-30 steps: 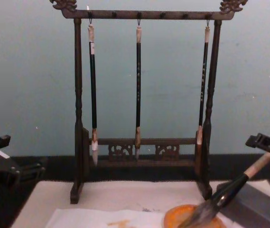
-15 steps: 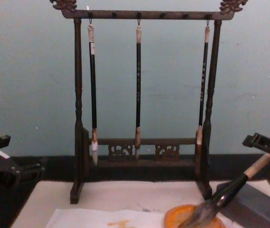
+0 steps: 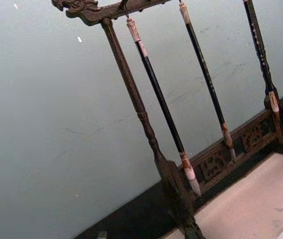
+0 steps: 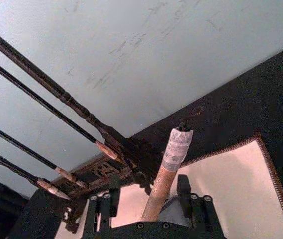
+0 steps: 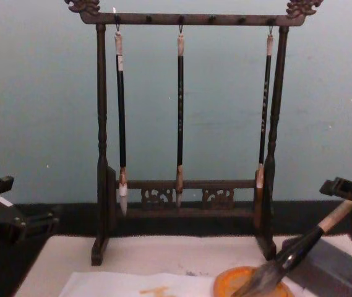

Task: Pick up the brush from the inkstone, write on the paper, then place the brush back to its original position.

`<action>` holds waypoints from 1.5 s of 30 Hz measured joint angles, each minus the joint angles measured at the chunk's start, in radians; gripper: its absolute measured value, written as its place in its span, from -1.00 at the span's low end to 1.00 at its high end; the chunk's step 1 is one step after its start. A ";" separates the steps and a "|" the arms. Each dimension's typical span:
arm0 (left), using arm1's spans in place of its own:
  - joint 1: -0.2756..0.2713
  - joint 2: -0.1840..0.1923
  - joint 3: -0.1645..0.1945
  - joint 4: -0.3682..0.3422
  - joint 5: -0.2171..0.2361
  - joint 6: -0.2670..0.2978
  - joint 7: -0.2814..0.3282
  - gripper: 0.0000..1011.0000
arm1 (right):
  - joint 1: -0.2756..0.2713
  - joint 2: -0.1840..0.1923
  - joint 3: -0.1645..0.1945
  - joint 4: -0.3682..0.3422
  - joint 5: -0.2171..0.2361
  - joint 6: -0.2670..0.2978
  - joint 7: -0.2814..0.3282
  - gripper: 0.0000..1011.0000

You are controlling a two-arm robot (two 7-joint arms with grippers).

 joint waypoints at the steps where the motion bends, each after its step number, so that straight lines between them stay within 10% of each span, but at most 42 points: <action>1: 0.000 0.000 0.000 0.000 0.000 0.000 0.000 1.00 | 0.000 0.000 0.000 0.000 0.000 0.000 0.000 0.41; 19: 0.000 0.000 0.000 0.000 0.000 0.000 0.000 1.00 | -0.001 0.000 0.001 -0.001 -0.001 0.000 0.000 -0.65; 45: 0.000 0.000 0.000 0.000 0.000 0.000 0.000 1.00 | -0.001 0.010 -0.010 -0.015 0.000 -0.016 0.010 -0.65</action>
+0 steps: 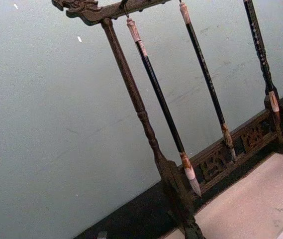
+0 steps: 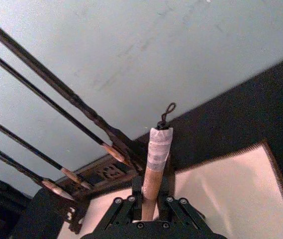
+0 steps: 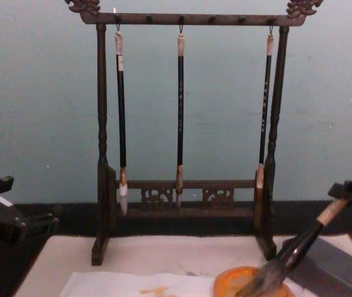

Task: Pick up the brush from the inkstone, write on the paper, then place the brush back to its original position.

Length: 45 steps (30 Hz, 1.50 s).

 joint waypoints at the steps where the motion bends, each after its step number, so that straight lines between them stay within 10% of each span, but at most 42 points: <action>1: 0.000 0.000 0.000 0.000 0.000 0.000 0.000 1.00 | 0.000 0.002 -0.002 -0.004 0.000 -0.003 0.002 -0.65; 18: 0.000 0.000 0.000 0.000 0.000 0.000 0.000 1.00 | -0.003 0.068 -0.051 -0.136 0.007 -0.061 0.072 -0.65; 26: 0.000 0.000 0.000 0.000 0.000 0.000 0.000 1.00 | 0.034 0.121 -0.146 -0.171 -0.176 -0.183 0.150 -0.65; 45: 0.000 0.000 0.000 0.000 0.000 0.000 0.000 1.00 | 0.114 0.091 -0.263 -0.103 -0.492 -0.381 0.272 -0.65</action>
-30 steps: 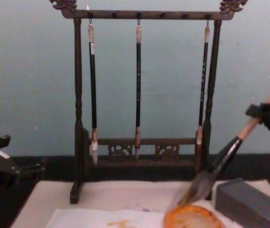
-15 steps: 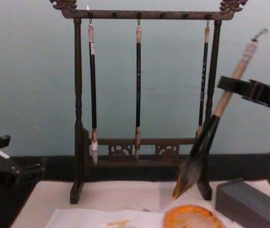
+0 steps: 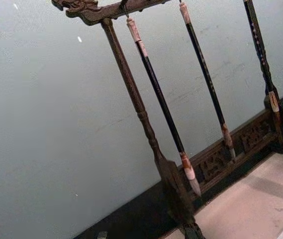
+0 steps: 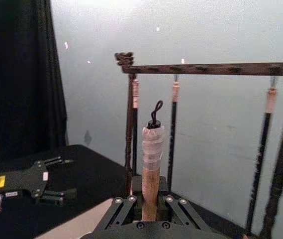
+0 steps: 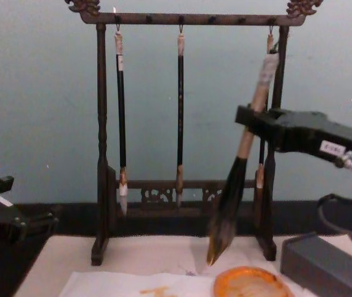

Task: Pick up the brush from the inkstone, write on the paper, then place the brush back to its original position.

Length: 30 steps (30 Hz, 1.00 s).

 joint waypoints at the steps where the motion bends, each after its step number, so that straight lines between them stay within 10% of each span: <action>1: 0.000 0.000 0.000 0.000 0.000 0.000 0.000 1.00 | 0.002 -0.003 -0.003 0.004 -0.008 -0.005 0.003 -0.65; 30: 0.000 0.000 0.000 0.000 0.000 0.000 0.000 1.00 | 0.045 -0.113 -0.059 0.137 -0.250 -0.153 0.031 -0.65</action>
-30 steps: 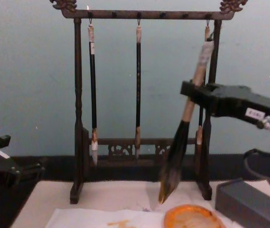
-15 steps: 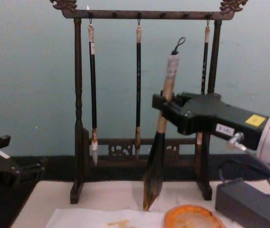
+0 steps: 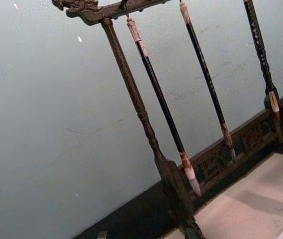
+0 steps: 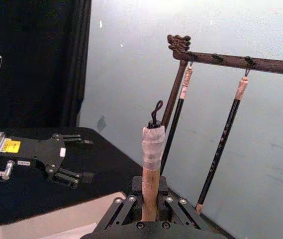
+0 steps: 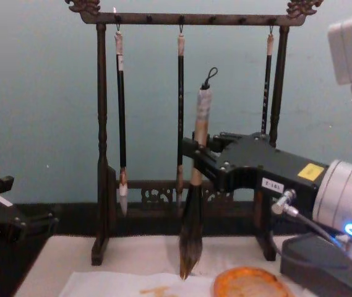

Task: Pick up the brush from the inkstone, write on the paper, then place the brush back to its original position.

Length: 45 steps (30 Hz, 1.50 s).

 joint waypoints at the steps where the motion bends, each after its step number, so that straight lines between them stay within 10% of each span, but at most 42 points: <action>1: 0.000 0.000 0.000 0.000 0.000 0.000 0.000 1.00 | 0.000 -0.002 0.000 0.001 -0.003 -0.001 0.000 -0.65; 45: 0.000 0.000 0.000 0.000 0.000 0.000 0.000 1.00 | -0.041 -0.040 0.054 -0.015 -0.086 0.019 0.052 -0.65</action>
